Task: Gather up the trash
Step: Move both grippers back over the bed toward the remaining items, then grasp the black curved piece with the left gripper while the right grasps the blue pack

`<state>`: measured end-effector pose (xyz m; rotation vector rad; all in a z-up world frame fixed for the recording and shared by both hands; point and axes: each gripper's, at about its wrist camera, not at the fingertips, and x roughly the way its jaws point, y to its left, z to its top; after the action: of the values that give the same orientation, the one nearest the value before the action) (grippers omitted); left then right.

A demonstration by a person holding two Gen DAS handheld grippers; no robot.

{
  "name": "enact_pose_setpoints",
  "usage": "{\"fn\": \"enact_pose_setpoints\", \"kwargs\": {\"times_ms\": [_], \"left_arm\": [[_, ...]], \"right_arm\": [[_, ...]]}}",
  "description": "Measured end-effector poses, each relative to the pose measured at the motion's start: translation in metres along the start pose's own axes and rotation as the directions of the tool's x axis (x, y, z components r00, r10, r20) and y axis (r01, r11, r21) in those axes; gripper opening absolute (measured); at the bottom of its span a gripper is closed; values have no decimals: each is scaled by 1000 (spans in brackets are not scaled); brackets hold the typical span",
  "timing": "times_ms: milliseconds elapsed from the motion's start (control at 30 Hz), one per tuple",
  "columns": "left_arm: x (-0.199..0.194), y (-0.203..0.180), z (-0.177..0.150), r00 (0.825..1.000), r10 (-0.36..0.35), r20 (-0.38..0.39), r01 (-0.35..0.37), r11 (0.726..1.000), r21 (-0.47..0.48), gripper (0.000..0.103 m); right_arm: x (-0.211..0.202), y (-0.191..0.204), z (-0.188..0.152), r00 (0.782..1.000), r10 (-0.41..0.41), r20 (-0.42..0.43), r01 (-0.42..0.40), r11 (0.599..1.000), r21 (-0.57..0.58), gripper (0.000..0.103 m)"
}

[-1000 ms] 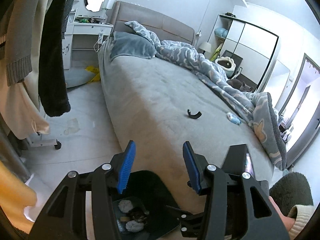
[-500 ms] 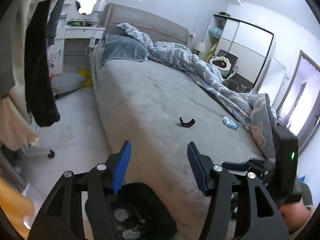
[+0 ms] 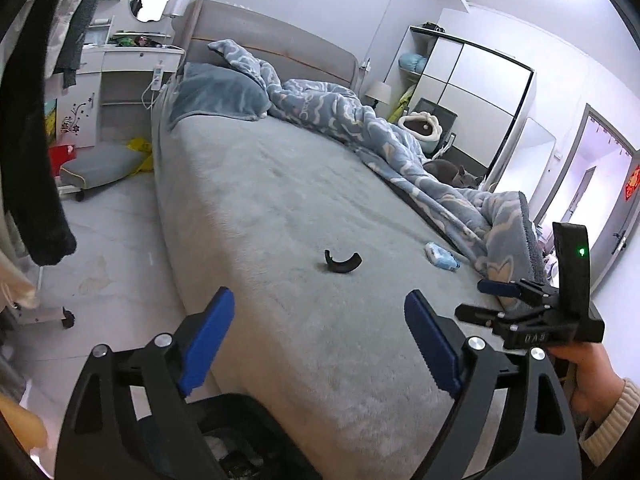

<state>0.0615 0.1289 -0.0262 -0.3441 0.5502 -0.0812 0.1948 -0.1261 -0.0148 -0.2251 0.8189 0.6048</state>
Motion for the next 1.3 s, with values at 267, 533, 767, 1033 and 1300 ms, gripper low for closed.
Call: {"fn": "enact_pose_setpoints", "kwargs": {"times_ms": [267, 533, 767, 1033, 1300], "left_arm": [[43, -12, 8, 999, 30, -20, -29, 999, 30, 95], [97, -31, 11, 995, 76, -67, -68, 990, 121, 96], [137, -46, 11, 990, 91, -109, -70, 981, 182, 96], [166, -50, 16, 987, 89, -135, -70, 987, 145, 95], [190, -52, 20, 981, 103, -162, -78, 985, 152, 87]], "right_arm": [[12, -46, 13, 999, -32, 40, 29, 997, 67, 100], [34, -78, 24, 997, -67, 49, 61, 990, 124, 100], [53, -118, 28, 995, -98, 19, 91, 968, 233, 100], [71, -148, 32, 995, -101, 8, 93, 948, 304, 100], [88, -162, 36, 993, -121, -9, 117, 935, 335, 100]]}}
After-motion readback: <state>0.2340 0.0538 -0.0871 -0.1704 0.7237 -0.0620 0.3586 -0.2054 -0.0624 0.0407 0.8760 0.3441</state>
